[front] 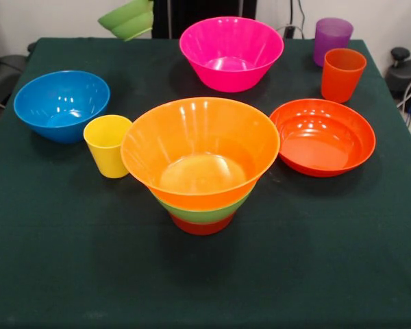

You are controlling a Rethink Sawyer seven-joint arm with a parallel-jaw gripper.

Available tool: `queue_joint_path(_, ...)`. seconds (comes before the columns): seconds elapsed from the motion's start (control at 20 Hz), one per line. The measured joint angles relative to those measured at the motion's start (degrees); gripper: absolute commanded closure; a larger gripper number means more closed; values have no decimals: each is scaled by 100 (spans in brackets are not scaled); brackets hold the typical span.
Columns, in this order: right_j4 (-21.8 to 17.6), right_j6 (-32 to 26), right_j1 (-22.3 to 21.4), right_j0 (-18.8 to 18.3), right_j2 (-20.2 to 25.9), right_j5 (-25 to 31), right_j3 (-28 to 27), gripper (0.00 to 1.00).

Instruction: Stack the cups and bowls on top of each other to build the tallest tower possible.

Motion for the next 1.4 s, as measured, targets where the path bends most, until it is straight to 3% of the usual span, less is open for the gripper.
queue_joint_path(0.55,321,0,-74,413,-182,957,-863,100)
queue_joint_path(1.4,546,0,204,1314,-506,1208,-1925,100)
